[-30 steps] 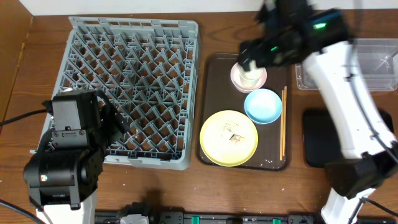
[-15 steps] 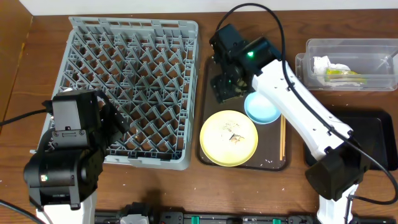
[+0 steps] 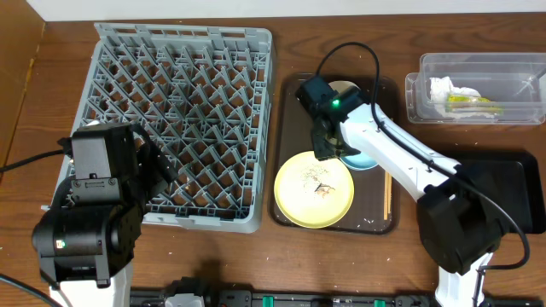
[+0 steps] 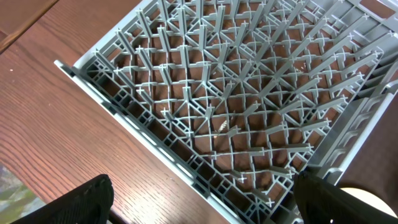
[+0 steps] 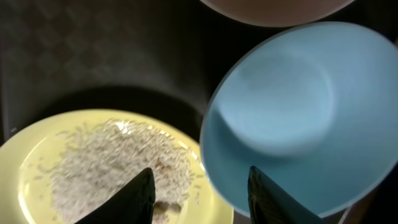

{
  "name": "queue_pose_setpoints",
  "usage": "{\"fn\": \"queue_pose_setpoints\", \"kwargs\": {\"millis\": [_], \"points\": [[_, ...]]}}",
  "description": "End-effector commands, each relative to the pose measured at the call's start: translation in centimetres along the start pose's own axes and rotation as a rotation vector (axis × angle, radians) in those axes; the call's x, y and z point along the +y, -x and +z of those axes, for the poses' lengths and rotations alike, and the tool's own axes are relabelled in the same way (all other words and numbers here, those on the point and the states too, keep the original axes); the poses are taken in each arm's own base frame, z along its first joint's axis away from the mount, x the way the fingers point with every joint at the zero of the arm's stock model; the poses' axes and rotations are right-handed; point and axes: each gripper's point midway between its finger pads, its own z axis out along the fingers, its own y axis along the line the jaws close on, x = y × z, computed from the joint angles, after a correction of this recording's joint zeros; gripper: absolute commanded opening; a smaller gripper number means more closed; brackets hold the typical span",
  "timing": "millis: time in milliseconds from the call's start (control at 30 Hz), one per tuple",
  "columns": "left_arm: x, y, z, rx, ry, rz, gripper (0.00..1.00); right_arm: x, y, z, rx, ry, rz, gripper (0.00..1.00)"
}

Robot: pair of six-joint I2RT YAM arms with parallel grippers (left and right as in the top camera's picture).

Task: Sort waste into correct bins and load items into the dishwasher
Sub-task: 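Move the right gripper to the blue bowl and grasp its rim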

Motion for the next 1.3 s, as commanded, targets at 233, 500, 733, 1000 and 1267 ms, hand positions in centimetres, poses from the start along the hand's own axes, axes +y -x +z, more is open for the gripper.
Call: {"fn": "queue_pose_setpoints", "kwargs": {"millis": [233, 500, 733, 1000, 1267], "points": [[0.2, 0.0, 0.1, 0.002, 0.007, -0.005, 0.93, -0.5, -0.5, 2.0, -0.017, -0.002, 0.038, 0.3], [0.2, 0.0, 0.1, 0.002, 0.007, -0.005, 0.93, -1.3, 0.1, 1.9, -0.048, -0.051, 0.048, 0.25], [0.2, 0.0, 0.1, 0.002, 0.007, -0.005, 0.94, -1.1, 0.3, 2.0, -0.06, -0.044, 0.046, 0.25], [0.2, 0.0, 0.1, 0.002, 0.008, -0.005, 0.94, -0.9, -0.1, 3.1, -0.068, -0.038, 0.067, 0.16], [0.2, 0.0, 0.1, 0.002, 0.007, -0.005, 0.94, -0.7, 0.3, 2.7, -0.084, -0.029, 0.076, 0.01]]}}
